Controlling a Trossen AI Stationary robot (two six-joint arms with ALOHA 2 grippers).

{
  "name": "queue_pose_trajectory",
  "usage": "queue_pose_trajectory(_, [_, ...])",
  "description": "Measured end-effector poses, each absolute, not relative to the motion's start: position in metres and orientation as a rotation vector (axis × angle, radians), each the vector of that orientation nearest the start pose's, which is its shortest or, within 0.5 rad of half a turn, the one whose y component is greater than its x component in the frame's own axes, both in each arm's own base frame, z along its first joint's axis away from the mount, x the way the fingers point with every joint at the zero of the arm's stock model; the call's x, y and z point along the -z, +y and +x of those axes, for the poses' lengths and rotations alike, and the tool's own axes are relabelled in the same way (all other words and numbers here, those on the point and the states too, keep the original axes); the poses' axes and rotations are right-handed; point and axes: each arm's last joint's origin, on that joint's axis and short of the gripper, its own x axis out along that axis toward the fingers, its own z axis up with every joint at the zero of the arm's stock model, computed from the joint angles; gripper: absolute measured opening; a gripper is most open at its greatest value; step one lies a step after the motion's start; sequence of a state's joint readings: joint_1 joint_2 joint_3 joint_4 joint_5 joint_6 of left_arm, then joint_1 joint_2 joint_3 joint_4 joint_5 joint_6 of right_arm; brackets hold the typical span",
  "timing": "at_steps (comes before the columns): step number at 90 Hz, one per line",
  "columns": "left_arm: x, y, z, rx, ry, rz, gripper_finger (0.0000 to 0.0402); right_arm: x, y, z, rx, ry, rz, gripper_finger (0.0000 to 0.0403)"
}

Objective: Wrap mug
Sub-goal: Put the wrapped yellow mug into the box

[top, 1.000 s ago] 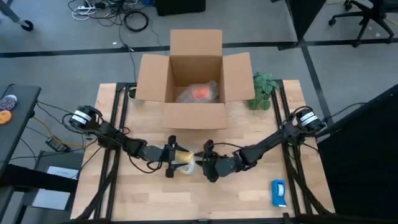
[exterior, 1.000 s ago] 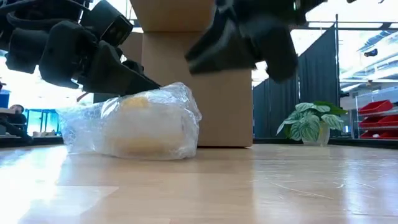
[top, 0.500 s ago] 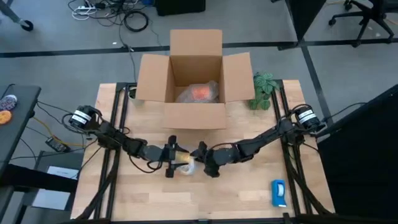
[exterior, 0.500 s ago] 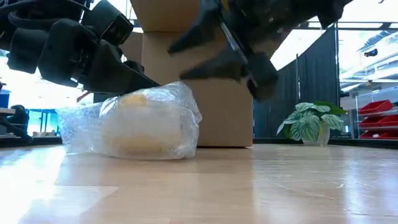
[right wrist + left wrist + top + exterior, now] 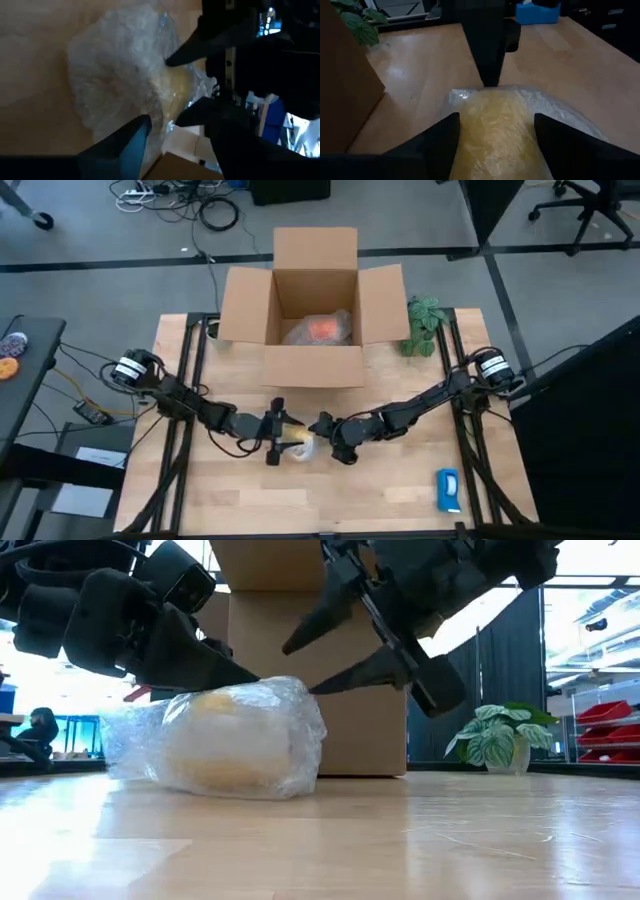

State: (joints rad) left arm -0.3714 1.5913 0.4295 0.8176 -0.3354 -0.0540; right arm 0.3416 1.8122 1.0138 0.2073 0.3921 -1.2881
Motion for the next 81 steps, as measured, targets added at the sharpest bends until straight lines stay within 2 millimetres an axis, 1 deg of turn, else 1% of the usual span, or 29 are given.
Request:
queue_pose_trajectory(7, [-0.134,-0.088,0.252,0.032,0.325,0.062,0.0238,-0.167,0.115,0.355,-0.353,0.545,-1.469,0.0192])
queue_pose_trajectory(14, [-0.134,-0.088,0.252,0.033,0.326,0.064,0.0238,-0.165,0.119,0.358,-0.362,0.514,-1.454,0.0191])
queue_pose_trajectory(19, [-0.134,-0.088,0.252,0.035,0.326,0.063,0.0238,-0.158,0.122,0.363,-0.321,0.503,-1.485,0.0191])
queue_pose_trajectory(25, [-0.134,-0.089,0.252,0.043,0.331,0.064,0.0238,-0.148,0.126,0.374,-0.225,0.463,-1.515,0.0190])
queue_pose_trajectory(37, [-0.134,-0.089,0.252,0.052,0.327,0.058,0.0238,-0.126,0.132,0.395,-0.078,0.425,-1.674,0.0190])
queue_pose_trajectory(46, [-0.134,-0.089,0.252,0.055,0.332,0.061,0.0238,-0.118,0.138,0.405,0.010,0.393,-1.747,0.0189])
queue_pose_trajectory(52, [-0.134,-0.089,0.252,0.058,0.332,0.061,0.0238,-0.116,0.139,0.410,0.045,0.398,-1.750,0.0188])
queue_pose_trajectory(61, [-0.134,-0.089,0.252,0.057,0.330,0.061,0.0238,-0.114,0.139,0.413,0.118,0.440,-1.684,0.0183])
queue_pose_trajectory(70, [-0.136,-0.089,0.253,0.055,0.313,0.058,0.0238,-0.114,0.138,0.412,0.151,0.466,-1.636,0.0158])
queue_pose_trajectory(81, [-0.145,-0.091,0.251,0.098,0.272,0.059,0.0238,-0.117,0.143,0.411,0.167,0.451,-1.587,0.0090])
